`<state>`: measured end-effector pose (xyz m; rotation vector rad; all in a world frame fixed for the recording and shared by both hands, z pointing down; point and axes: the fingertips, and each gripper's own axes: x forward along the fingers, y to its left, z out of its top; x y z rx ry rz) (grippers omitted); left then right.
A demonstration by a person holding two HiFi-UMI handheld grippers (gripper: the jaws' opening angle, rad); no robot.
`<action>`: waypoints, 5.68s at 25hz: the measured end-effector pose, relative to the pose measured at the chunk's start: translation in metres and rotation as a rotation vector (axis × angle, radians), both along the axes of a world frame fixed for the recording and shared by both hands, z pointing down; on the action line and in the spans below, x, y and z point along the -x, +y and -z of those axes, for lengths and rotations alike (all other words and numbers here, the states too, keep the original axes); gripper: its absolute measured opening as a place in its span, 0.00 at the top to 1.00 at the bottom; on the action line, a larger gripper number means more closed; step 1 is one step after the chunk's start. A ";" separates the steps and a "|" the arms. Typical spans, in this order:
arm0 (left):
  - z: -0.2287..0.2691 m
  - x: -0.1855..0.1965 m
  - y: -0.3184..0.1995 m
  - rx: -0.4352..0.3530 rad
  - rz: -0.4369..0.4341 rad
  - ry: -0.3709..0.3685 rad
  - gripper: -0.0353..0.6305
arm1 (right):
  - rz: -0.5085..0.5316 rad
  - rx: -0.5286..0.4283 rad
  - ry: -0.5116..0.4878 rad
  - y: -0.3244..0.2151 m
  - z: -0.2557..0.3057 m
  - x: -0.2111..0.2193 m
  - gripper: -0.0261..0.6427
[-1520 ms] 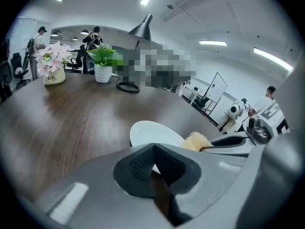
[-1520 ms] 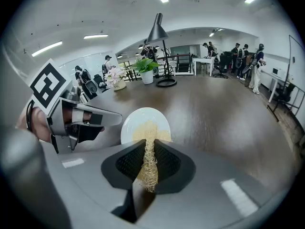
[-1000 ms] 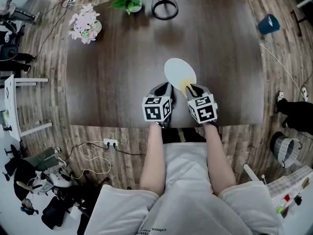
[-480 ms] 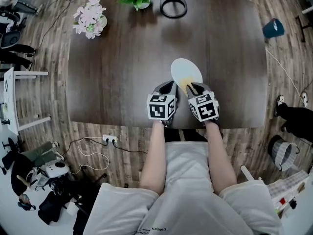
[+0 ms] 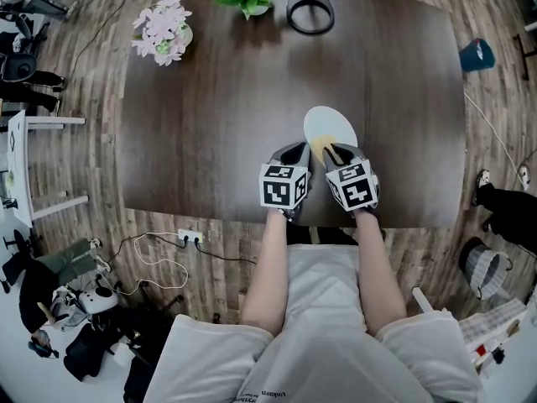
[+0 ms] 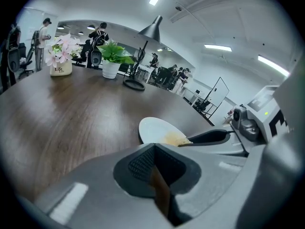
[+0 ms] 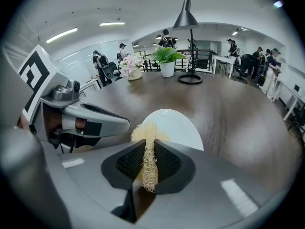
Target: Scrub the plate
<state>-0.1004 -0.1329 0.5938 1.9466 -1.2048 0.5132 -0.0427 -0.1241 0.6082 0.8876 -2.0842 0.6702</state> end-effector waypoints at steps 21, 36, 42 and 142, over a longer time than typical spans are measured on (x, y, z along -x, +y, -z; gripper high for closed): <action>-0.012 0.008 -0.025 0.038 -0.083 0.018 0.94 | -0.051 0.007 -0.008 -0.039 -0.007 0.025 0.85; -0.008 0.000 -0.046 0.024 -0.158 0.017 0.94 | -0.086 -0.002 -0.005 -0.062 -0.005 0.031 0.85; -0.009 -0.009 -0.052 0.016 -0.199 0.006 0.94 | -0.115 -0.004 -0.011 -0.069 -0.005 0.023 0.85; -0.007 0.022 -0.065 0.008 -0.048 0.028 0.95 | -0.037 -0.038 0.026 -0.070 0.002 0.038 0.85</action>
